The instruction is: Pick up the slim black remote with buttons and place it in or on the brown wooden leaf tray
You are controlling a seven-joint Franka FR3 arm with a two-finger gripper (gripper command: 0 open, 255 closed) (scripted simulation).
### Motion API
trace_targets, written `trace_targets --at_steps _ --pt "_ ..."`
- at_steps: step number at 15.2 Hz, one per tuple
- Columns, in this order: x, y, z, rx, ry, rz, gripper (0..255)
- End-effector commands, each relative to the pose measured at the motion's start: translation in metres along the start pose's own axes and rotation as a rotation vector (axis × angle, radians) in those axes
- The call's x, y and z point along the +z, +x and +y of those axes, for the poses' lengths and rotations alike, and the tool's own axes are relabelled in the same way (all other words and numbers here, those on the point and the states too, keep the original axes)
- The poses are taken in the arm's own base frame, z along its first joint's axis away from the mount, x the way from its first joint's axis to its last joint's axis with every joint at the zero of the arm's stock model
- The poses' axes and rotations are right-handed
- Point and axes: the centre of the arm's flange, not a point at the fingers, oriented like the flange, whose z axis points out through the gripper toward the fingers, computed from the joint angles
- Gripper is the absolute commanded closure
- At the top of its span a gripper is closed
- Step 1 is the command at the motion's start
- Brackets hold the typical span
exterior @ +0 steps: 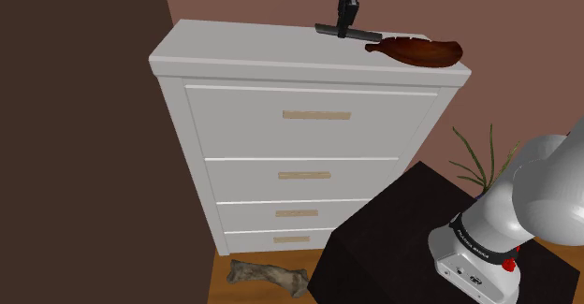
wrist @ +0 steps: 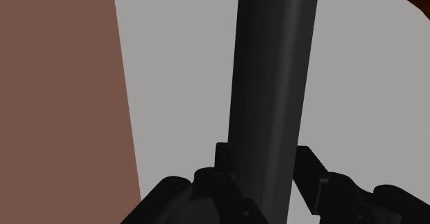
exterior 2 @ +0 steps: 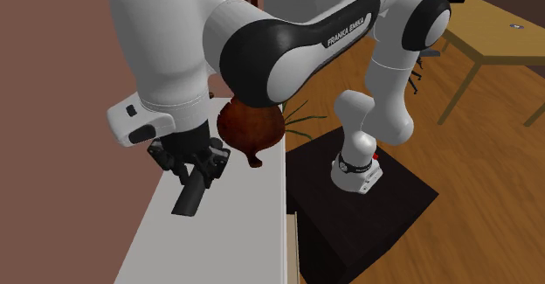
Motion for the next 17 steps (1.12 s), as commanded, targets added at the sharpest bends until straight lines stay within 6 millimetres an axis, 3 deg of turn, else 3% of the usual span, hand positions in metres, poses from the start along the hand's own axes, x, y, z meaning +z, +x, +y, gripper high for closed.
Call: trace_targets --at_steps 1,16,17 --pt "-0.010 -0.001 0.001 0.000 0.000 0.000 255" --pt "-0.086 0.000 0.007 0.000 0.000 0.000 255" --pt "-0.086 -0.012 0.002 0.000 0.000 0.000 255"
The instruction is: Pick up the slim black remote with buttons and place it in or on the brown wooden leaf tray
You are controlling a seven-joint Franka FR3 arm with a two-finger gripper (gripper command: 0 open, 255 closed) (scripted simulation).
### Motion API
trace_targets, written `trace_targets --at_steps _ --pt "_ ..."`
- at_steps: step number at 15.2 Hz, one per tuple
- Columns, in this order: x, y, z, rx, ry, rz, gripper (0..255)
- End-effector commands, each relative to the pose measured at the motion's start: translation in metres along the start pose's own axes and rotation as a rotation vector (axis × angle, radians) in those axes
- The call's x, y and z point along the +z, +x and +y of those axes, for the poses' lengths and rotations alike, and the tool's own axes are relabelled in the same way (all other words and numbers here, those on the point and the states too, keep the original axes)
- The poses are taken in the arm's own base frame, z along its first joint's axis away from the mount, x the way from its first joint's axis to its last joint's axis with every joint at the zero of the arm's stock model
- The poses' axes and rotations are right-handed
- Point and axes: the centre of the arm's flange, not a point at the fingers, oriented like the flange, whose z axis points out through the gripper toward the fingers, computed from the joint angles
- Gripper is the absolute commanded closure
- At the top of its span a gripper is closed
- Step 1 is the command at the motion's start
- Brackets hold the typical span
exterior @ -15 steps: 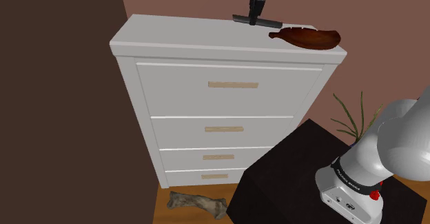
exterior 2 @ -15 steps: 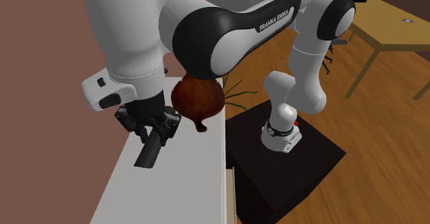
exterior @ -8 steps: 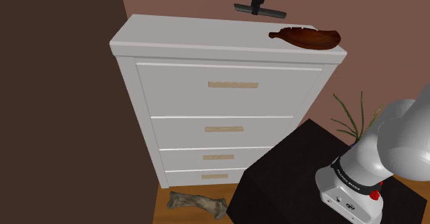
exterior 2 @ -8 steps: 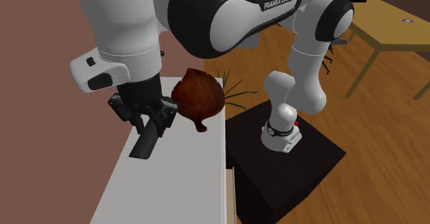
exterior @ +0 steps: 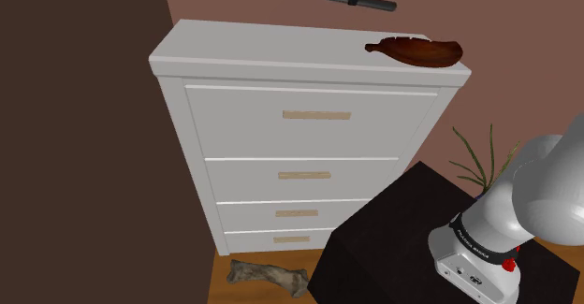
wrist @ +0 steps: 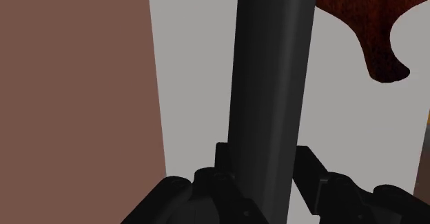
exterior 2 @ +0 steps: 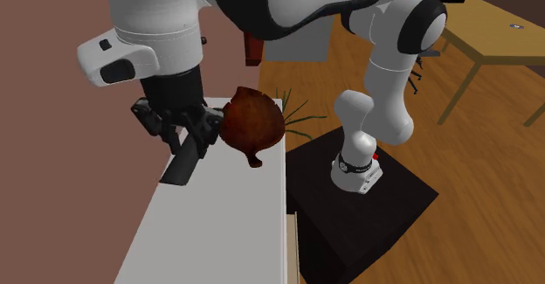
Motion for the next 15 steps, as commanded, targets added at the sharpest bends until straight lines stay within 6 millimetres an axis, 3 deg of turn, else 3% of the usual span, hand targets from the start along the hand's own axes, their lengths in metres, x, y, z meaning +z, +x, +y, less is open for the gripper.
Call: trace_targets --at_steps 1,13,15 --pt "-0.003 -0.017 -0.008 0.000 0.000 0.000 255" --pt "-0.001 -0.165 -0.071 0.000 0.000 0.000 255" --pt "0.009 -0.165 -0.072 0.000 0.000 0.000 255"
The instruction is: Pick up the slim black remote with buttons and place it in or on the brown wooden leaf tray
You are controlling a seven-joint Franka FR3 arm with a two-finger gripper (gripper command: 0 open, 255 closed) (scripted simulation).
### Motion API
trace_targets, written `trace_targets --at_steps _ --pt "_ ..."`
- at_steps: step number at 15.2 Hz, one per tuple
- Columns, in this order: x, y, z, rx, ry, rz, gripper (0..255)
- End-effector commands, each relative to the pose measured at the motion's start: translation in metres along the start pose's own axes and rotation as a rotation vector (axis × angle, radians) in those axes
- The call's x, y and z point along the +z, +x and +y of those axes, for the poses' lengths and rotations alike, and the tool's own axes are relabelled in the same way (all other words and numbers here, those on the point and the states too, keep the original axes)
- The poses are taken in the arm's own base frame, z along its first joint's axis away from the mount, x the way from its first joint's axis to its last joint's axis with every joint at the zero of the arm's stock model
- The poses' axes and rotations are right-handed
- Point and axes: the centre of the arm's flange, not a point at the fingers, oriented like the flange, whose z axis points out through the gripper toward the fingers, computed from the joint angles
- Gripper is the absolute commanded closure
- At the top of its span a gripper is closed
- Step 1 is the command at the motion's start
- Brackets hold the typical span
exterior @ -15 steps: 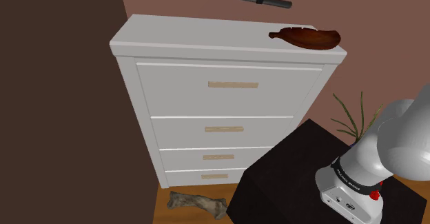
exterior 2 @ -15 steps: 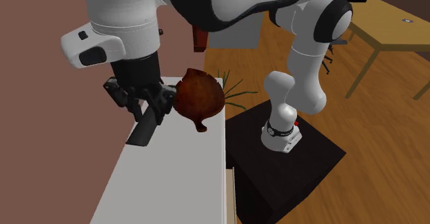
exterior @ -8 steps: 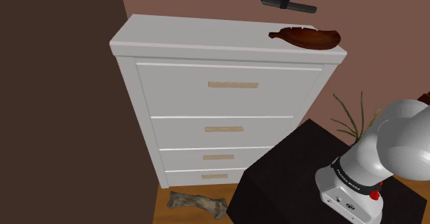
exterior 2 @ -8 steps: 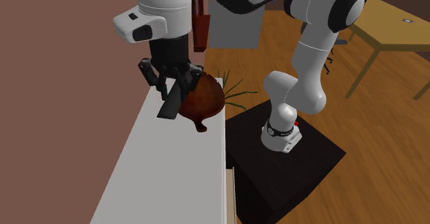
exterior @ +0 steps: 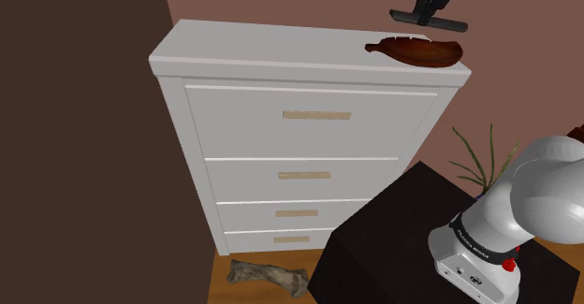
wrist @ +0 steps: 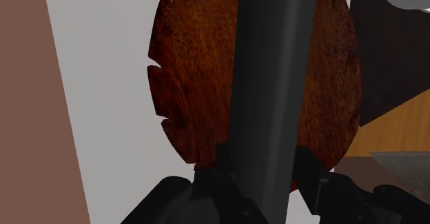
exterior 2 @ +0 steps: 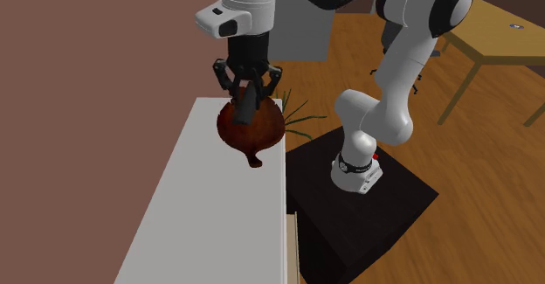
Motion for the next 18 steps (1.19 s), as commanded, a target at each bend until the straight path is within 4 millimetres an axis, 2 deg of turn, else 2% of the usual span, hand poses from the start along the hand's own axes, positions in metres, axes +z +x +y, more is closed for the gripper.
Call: trace_targets --at_steps 1,9,17,18 --pt "0.009 -0.003 -0.001 -0.001 0.000 0.000 255" --pt "0.051 -0.003 -0.004 -0.001 0.000 0.000 255" --pt "0.053 -0.003 -0.004 -0.001 0.000 0.000 255" --pt "0.053 -0.003 -0.004 -0.001 0.000 0.000 0"
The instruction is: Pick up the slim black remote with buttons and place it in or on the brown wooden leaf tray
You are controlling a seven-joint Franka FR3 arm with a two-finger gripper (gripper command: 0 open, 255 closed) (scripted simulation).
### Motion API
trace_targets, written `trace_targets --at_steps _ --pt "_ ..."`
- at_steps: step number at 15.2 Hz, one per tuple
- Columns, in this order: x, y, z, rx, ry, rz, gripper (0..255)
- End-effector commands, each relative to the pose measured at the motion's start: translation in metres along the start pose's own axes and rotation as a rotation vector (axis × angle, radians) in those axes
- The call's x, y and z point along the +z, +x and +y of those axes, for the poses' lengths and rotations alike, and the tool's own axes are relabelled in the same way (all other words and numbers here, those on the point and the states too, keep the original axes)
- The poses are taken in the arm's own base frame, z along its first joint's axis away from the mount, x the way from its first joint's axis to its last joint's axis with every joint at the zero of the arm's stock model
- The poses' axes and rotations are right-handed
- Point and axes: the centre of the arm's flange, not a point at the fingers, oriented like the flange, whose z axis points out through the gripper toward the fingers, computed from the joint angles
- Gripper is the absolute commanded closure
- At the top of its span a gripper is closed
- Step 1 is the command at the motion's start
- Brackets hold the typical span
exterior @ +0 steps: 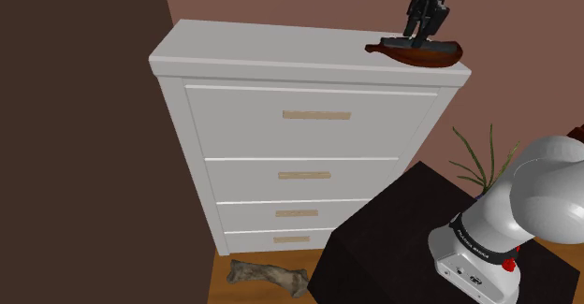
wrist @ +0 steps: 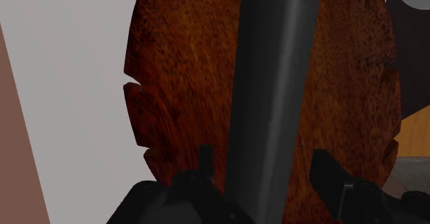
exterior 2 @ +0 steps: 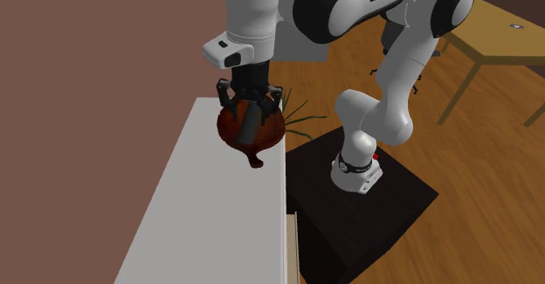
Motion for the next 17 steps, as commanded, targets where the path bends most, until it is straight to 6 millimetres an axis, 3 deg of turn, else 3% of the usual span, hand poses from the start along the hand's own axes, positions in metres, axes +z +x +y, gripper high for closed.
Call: trace_targets --at_steps 1,5,9,17 --pt "0.000 0.000 0.000 0.000 0.000 0.000 0" --pt "0.000 0.000 0.000 0.000 0.000 0.000 0" --pt "-0.050 0.000 0.000 0.000 0.000 0.000 0" --pt "-0.050 0.000 0.000 0.000 0.000 0.000 0"
